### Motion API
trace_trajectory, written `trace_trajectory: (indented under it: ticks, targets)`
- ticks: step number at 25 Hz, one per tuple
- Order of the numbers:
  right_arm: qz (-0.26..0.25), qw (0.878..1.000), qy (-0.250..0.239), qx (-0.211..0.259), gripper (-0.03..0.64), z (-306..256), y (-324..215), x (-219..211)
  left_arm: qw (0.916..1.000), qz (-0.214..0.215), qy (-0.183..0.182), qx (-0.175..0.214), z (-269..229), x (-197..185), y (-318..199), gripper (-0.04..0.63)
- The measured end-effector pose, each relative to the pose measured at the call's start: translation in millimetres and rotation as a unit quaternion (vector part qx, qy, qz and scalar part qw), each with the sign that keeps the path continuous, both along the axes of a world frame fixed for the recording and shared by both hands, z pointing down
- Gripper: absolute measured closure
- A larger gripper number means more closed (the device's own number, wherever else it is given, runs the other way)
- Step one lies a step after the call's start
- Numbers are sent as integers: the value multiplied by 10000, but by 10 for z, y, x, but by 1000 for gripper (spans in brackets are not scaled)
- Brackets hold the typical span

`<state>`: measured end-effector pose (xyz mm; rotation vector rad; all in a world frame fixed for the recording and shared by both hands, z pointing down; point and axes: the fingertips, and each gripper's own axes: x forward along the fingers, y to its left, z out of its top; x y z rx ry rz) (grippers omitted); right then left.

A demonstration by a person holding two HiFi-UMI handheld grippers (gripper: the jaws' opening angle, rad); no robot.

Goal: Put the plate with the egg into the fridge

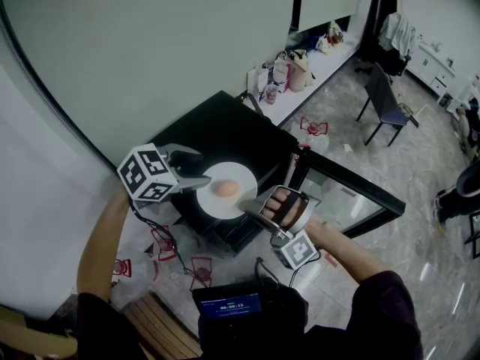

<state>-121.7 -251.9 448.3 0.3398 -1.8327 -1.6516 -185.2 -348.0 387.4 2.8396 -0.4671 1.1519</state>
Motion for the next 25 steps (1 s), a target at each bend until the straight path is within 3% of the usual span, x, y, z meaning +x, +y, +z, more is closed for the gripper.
trace_trajectory:
  ticks: [3,9,13,16,25]
  targets:
    - [23,10000,-6,18,594,-12,-11,-5,9968,-70,-1,793,-121,104,180,357]
    - [147,9998,80,90,594,-50,14,-47,9887,-116,-36,1495,-130,197,549,370]
    - [328,9993,81,138,594,-109,50,-98,9774,-476,109,2059,-244,119,609,546]
    - [487,9985,73,251,594,-183,94,-119,9730,-587,270,2214,-266,113,727,584]
    - [873,9952,46,438,594,-321,250,22,9682,-936,703,2211,-250,275,1076,586]
